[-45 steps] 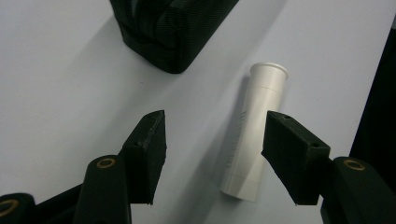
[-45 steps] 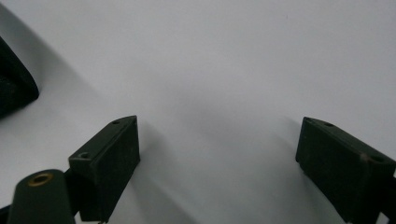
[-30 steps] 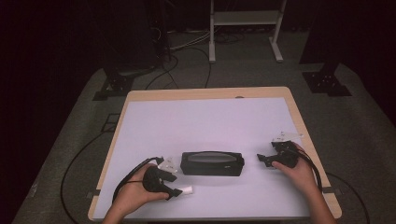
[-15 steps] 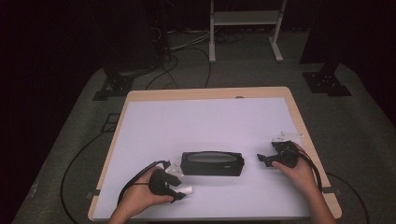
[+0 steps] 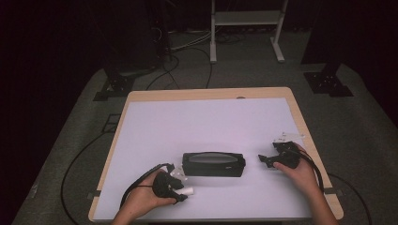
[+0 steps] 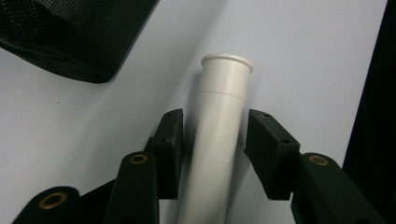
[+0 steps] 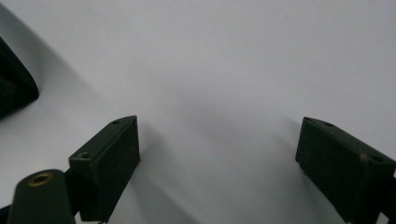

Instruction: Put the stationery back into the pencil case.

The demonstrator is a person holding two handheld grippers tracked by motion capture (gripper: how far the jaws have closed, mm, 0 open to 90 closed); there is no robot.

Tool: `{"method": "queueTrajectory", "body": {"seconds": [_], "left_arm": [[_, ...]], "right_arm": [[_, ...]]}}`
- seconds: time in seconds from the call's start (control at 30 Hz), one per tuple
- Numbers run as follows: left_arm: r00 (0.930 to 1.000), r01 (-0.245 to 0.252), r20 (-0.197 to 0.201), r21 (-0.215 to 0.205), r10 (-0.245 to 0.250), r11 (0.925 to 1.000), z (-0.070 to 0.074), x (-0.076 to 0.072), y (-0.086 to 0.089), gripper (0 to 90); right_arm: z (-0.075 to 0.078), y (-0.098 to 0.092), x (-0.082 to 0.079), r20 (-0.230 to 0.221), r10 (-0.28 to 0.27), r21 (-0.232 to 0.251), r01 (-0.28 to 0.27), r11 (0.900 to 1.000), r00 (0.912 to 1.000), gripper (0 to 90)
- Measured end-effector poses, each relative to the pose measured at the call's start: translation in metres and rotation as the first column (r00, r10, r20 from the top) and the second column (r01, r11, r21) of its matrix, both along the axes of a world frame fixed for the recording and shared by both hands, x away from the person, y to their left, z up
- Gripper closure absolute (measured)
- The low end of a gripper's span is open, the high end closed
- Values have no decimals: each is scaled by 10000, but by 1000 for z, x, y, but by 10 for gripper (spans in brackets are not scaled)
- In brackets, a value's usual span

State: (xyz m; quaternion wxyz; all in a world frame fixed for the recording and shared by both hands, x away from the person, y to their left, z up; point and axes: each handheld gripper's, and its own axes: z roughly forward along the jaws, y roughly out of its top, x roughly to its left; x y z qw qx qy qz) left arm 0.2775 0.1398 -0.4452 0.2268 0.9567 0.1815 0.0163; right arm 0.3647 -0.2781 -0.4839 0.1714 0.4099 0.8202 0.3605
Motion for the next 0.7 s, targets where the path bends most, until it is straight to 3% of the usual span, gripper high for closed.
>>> {"method": "queueTrajectory", "body": {"seconds": [0.3,0.7], "left_arm": [[9991,166,387,465,-184,9988,1,-3,-5,626],[9996,91,245,535,-104,9985,2,-1,-6,689]], "right_arm": [[0,0,0,-3,-3,1,3,10000,10000,124],[0,0,0,-4,-1,3,1,10000,10000,125]]}}
